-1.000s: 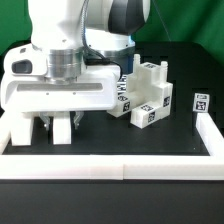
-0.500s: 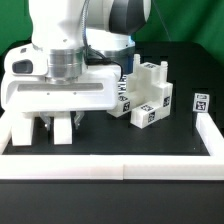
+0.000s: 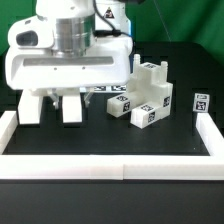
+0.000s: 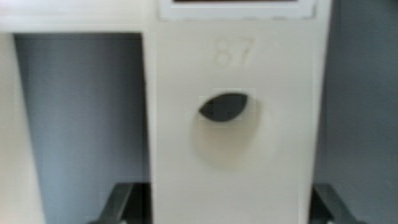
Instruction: Assemble chair
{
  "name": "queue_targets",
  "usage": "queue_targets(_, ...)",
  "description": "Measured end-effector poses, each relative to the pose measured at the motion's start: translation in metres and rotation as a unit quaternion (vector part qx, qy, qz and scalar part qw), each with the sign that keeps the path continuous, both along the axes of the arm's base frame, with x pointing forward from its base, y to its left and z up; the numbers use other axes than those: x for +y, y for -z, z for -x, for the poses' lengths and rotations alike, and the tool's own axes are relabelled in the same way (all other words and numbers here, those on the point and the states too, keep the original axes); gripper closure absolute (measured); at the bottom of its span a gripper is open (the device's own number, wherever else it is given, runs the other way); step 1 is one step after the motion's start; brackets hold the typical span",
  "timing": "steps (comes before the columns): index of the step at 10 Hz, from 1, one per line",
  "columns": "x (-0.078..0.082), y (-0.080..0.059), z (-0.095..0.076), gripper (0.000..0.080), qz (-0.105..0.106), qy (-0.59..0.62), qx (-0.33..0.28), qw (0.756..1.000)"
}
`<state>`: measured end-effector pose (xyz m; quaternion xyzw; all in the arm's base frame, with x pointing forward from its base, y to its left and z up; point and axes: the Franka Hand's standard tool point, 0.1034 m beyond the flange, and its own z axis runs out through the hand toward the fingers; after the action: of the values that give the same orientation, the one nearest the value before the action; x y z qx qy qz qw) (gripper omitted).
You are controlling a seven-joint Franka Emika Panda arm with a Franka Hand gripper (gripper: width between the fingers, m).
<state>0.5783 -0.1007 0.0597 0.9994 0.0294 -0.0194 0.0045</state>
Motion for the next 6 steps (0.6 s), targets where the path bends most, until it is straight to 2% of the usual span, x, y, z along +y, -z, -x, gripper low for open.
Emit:
queue_targets(1,0.0067,-0.0076,-0.0066,0.0511,-0.003,0.004,0.002,1.0)
queue_targets(2,0.0046,-0.0064,-0.0126,0.0511,-0.002,0.0,-0.001,1.0)
queue_targets(6,0.0056,-0.0061,-0.0102,0.0511,-0.002,0.01,0.002,1.0)
